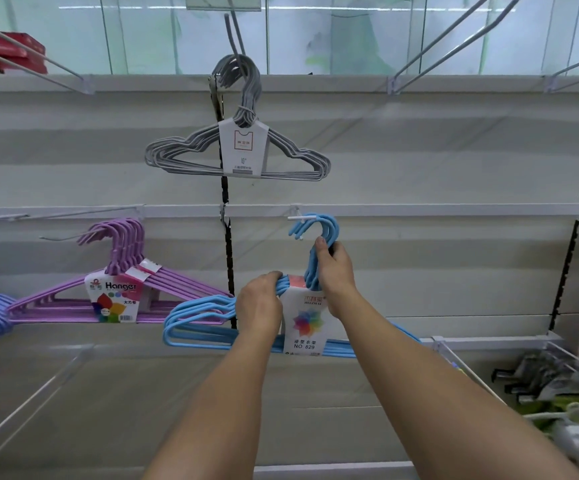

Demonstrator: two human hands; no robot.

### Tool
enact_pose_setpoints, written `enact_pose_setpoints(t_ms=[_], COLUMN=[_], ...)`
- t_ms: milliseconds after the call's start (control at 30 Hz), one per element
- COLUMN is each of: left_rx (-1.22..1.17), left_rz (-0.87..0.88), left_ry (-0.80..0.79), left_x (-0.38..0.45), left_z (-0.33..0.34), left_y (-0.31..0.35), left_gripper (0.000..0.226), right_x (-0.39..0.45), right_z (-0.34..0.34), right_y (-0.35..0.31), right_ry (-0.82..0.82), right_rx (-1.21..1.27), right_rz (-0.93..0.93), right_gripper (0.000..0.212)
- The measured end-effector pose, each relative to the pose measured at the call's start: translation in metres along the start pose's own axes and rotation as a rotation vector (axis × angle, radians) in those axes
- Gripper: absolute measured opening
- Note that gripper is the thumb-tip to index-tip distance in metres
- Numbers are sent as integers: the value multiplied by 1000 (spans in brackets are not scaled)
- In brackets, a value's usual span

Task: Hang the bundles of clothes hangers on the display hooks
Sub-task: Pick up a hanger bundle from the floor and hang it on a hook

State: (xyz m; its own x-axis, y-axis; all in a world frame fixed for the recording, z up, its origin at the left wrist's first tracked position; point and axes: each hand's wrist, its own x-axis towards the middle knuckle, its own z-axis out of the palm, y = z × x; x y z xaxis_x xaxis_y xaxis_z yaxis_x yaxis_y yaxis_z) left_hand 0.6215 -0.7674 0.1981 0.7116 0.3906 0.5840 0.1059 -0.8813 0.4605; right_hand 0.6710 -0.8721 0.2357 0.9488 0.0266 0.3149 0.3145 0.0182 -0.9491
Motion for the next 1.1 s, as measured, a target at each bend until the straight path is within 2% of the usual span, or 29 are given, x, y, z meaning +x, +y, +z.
enact_pose_setpoints(t_ms=[133,267,333,433,533,667,867,1100], left_rx=[-12,-56,-54,-33,-35,-49,25,63], left_rz=[-7,-78,-89,-83,-45,63,272,218], left_ry=[1,20,-1,-63,-107,-173,-198,-234], left_x=[1,-1,-2,-1,0,-8,-20,-8], left_z=[8,18,22,26,27,29,39,40], left_y=[-9,-22,-23,-25,-31,-40,-50,-52], left_gripper=[42,44,48,58,61,64,72,75], right_x=[-3,-3,1,1,-4,-2,-2,4], right_z=[2,12,14,7,-7,-34,-47,-37], right_y=[4,6,9,17,27,58,70,71], right_ry=[-32,-120,-82,-36,-103,-158,-114,-109], right_rx=[94,53,-39,-344,-686,-869,-980,-1050], right_rz=[-15,-67,-56,-65,-159,-160,-189,-185], right_gripper=[22,15,22,34,51,70,54,51])
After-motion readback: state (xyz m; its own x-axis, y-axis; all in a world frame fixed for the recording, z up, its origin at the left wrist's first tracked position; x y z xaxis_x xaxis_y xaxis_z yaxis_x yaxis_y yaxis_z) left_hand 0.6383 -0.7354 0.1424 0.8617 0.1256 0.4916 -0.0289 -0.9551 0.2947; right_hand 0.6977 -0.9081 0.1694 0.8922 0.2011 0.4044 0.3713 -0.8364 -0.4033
